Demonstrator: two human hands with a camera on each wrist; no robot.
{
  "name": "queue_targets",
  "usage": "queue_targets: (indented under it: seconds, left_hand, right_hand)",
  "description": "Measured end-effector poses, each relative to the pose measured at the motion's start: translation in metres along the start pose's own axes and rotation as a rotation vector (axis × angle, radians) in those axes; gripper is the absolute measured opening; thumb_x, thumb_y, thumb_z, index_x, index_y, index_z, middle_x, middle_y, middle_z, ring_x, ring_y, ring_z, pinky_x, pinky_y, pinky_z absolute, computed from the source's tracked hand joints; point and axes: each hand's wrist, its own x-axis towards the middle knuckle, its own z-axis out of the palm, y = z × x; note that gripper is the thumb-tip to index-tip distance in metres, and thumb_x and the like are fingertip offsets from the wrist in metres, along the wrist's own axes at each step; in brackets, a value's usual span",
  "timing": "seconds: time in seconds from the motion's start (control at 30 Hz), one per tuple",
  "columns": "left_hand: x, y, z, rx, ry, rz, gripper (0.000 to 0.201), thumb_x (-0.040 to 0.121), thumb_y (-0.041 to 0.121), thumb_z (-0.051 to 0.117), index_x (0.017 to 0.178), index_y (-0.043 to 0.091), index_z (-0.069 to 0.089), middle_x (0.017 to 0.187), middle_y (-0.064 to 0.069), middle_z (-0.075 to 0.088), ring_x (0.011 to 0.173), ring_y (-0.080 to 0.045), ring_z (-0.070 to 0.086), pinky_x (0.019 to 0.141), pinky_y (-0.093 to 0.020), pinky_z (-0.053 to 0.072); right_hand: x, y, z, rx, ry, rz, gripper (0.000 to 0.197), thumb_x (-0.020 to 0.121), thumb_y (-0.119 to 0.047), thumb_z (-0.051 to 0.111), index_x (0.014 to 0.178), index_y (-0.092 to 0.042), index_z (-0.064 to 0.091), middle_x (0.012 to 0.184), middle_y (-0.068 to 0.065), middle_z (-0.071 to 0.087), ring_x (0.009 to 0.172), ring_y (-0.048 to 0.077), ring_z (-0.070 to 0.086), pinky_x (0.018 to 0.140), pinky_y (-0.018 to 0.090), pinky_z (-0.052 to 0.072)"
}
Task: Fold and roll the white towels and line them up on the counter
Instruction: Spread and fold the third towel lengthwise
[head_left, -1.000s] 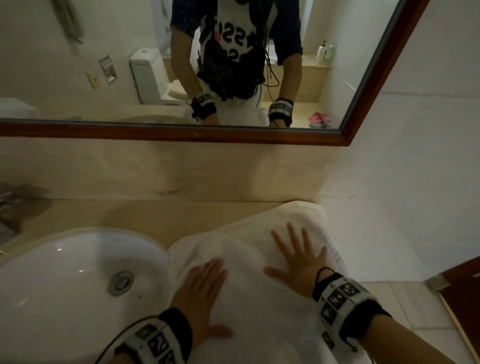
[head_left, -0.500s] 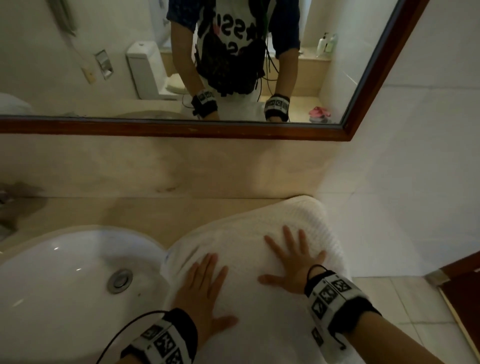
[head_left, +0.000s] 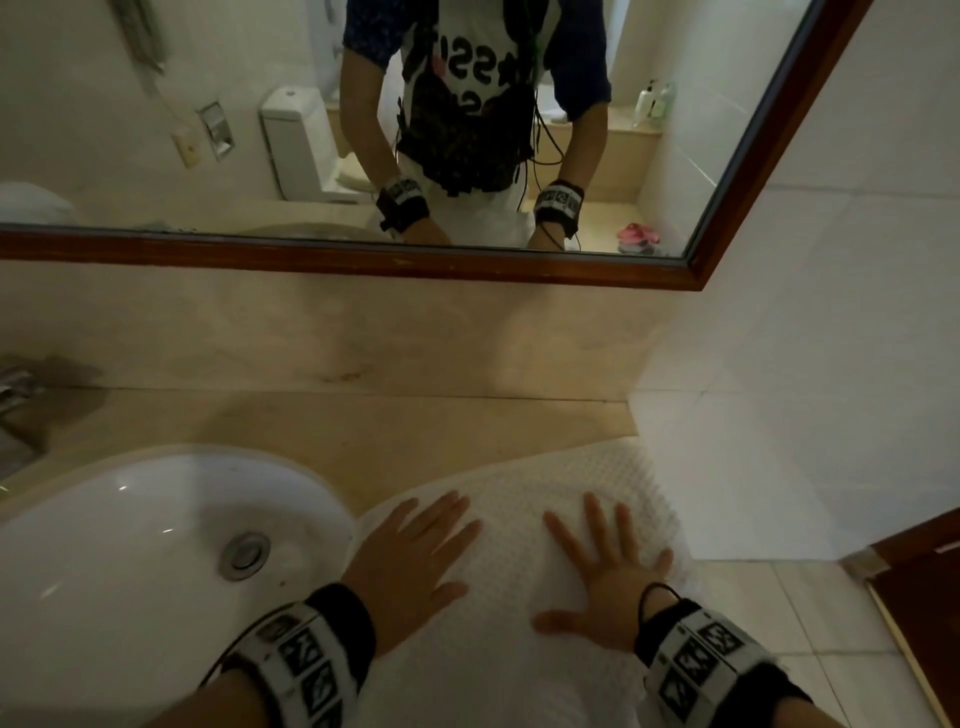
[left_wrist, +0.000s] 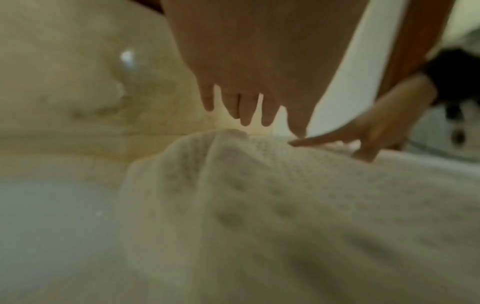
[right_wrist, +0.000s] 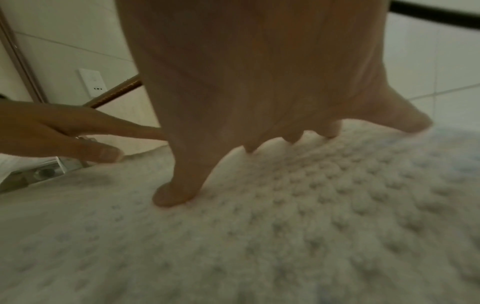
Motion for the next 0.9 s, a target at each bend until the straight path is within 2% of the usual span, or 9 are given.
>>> queue_targets:
  seconds: [0.1,0.2,0.27,0.37,0.47,0.53,0.67,0.83,0.9]
  left_hand:
    - [0.017,-0.008,0.005,0.048,-0.089,0.010,0.080,0.086,0.074,0.007,0.149,0.026,-0.006,0.149,-0.005,0.036,0.135,-0.023,0.035,0.111,-0.036,0.034]
    - [0.014,-0.006,0.003,-0.076,-0.027,0.013,0.068,0.066,0.082,-0.015,0.120,0.054,-0.045,0.154,-0.003,-0.018,0.147,-0.026,-0.001,0.116,-0.035,0.001]
    - [0.011,-0.010,-0.002,-0.313,0.030,-0.141,0.060,0.080,0.071,0.001,0.134,0.055,-0.022,0.158,0.005,0.005,0.146,-0.017,0.013,0.117,-0.027,0.012]
    - [0.010,-0.029,-0.010,-0.314,0.131,-0.312,0.045,0.101,0.030,0.030,0.146,0.030,0.025,0.152,0.004,0.029,0.138,-0.016,0.031,0.112,-0.027,0.027]
    - [0.010,-0.041,-0.013,-0.216,0.061,-0.287,0.064,0.086,0.053,0.013,0.130,0.026,0.052,0.140,0.001,0.043,0.131,-0.018,0.036,0.105,-0.028,0.035]
    - [0.012,-0.043,-0.016,-0.155,0.027,-0.280,0.060,0.086,0.055,0.017,0.130,0.030,0.049,0.131,0.003,0.046,0.124,-0.017,0.039,0.100,-0.026,0.037]
    - [0.018,-0.038,-0.020,0.000,0.004,-0.269,0.041,0.098,0.032,0.037,0.139,0.032,0.038,0.130,-0.001,0.043,0.123,-0.020,0.038,0.101,-0.028,0.034]
    - [0.016,-0.037,-0.012,0.146,0.056,-0.203,0.045,0.098,0.027,0.033,0.142,0.032,0.030,0.135,-0.005,0.043,0.122,-0.026,0.042,0.098,-0.034,0.037]
    - [0.012,-0.041,-0.011,0.109,0.124,-0.152,0.039,0.086,0.032,0.039,0.125,0.033,0.042,0.108,-0.001,0.064,0.098,-0.023,0.052,0.077,-0.030,0.050]
  right_hand:
    - [0.005,-0.004,0.004,-0.010,0.116,-0.085,0.113,0.033,-0.095,0.015,0.128,-0.058,-0.032,0.144,-0.012,-0.044,0.132,0.020,-0.040,0.103,0.071,-0.009]
    - [0.011,-0.006,0.005,-0.033,0.108,-0.109,0.112,0.034,-0.095,0.015,0.131,-0.058,-0.028,0.140,-0.011,-0.048,0.133,0.024,-0.040,0.102,0.072,-0.013]
    - [0.013,-0.005,0.005,-0.045,0.118,-0.114,0.112,0.035,-0.094,0.015,0.132,-0.058,-0.026,0.136,-0.010,-0.050,0.134,0.025,-0.040,0.101,0.071,-0.014]
    - [0.009,-0.011,0.003,-0.107,0.171,-0.175,0.106,0.041,-0.092,0.020,0.126,-0.057,-0.034,0.141,-0.009,-0.048,0.134,0.025,-0.041,0.102,0.070,-0.017]
    - [0.006,-0.030,0.002,-0.153,0.182,-0.300,0.104,0.043,-0.092,0.028,0.120,-0.061,-0.037,0.144,-0.010,-0.045,0.133,0.025,-0.042,0.101,0.068,-0.020]
    - [0.007,-0.041,0.003,-0.161,0.177,-0.349,0.107,0.051,-0.088,0.043,0.118,-0.061,-0.036,0.145,-0.011,-0.043,0.133,0.025,-0.042,0.100,0.068,-0.020]
    - [0.015,-0.044,0.012,-0.163,0.195,-0.373,0.101,0.066,-0.078,0.052,0.117,-0.061,-0.034,0.147,-0.010,-0.040,0.131,0.023,-0.043,0.100,0.069,-0.020]
    - [0.019,-0.042,0.013,-0.180,0.194,-0.364,0.101,0.052,-0.091,0.034,0.121,-0.060,-0.032,0.146,-0.009,-0.042,0.133,0.025,-0.042,0.101,0.071,-0.018]
    - [0.021,-0.042,0.014,-0.167,0.196,-0.362,0.099,0.043,-0.090,0.024,0.120,-0.060,-0.032,0.146,-0.006,-0.042,0.133,0.026,-0.042,0.099,0.071,-0.020]
